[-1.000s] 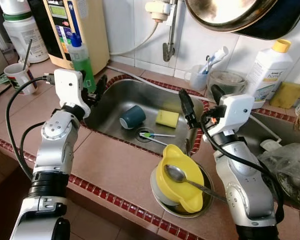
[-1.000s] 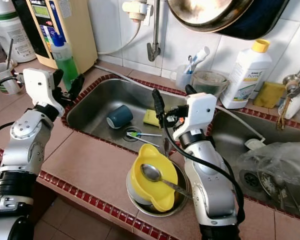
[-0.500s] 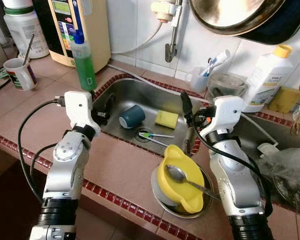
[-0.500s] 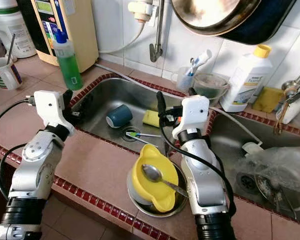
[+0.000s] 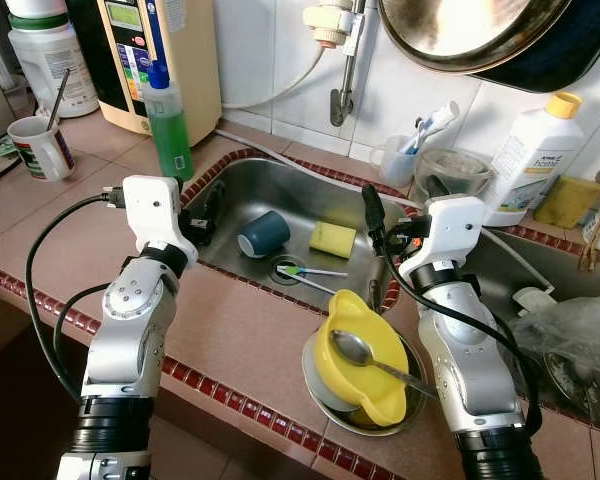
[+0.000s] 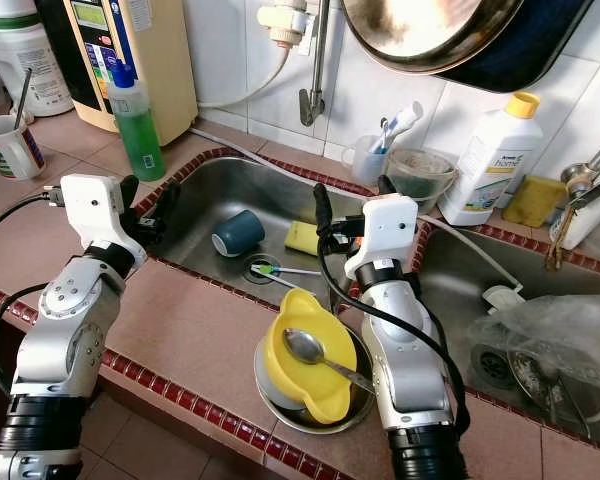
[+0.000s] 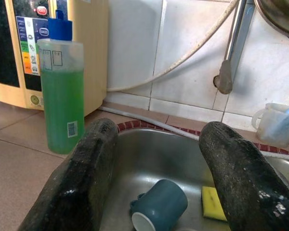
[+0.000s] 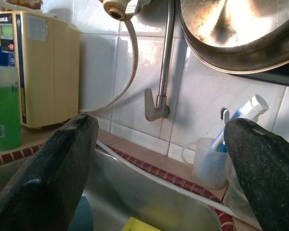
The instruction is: Kitchen organization
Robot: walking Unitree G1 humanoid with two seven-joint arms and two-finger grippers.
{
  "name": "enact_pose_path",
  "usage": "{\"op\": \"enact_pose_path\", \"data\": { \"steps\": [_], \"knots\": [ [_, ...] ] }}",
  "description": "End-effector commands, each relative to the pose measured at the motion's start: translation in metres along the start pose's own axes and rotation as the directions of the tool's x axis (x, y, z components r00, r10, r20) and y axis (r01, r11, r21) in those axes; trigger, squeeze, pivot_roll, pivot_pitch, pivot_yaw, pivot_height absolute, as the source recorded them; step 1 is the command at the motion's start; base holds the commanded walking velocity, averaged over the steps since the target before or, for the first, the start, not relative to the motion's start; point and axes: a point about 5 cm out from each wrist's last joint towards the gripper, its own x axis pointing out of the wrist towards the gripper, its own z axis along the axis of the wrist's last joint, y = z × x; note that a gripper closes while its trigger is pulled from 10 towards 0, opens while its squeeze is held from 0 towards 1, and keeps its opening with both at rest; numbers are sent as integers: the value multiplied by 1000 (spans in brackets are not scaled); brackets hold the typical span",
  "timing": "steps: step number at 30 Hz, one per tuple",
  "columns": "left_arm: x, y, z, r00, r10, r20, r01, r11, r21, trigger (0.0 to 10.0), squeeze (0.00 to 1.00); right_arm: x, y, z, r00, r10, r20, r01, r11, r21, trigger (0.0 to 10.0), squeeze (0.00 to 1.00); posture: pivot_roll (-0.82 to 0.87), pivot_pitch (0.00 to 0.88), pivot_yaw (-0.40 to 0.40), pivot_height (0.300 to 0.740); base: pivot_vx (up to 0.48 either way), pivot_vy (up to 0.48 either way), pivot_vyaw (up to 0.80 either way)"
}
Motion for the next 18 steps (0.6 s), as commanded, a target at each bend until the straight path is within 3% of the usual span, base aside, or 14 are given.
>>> {"op": "enact_pose_path", "data": {
  "steps": [1, 18],
  "knots": [
    [-1, -3, 3, 1000, -2, 3, 2, 1000, 13, 10000, 0, 3, -2, 1, 1000, -12, 10, 12, 1000, -5, 10000, 0, 92, 0, -66, 740, 0, 0, 0],
    [0, -2, 7, 1000, 14, -2, -14, 1000, 10, 10000, 0, 7, -5, 20, 993, -21, 119, 15, 998, 54, 10000, 0, 87, 0, -67, 740, 0, 0, 0]
  ]
}}
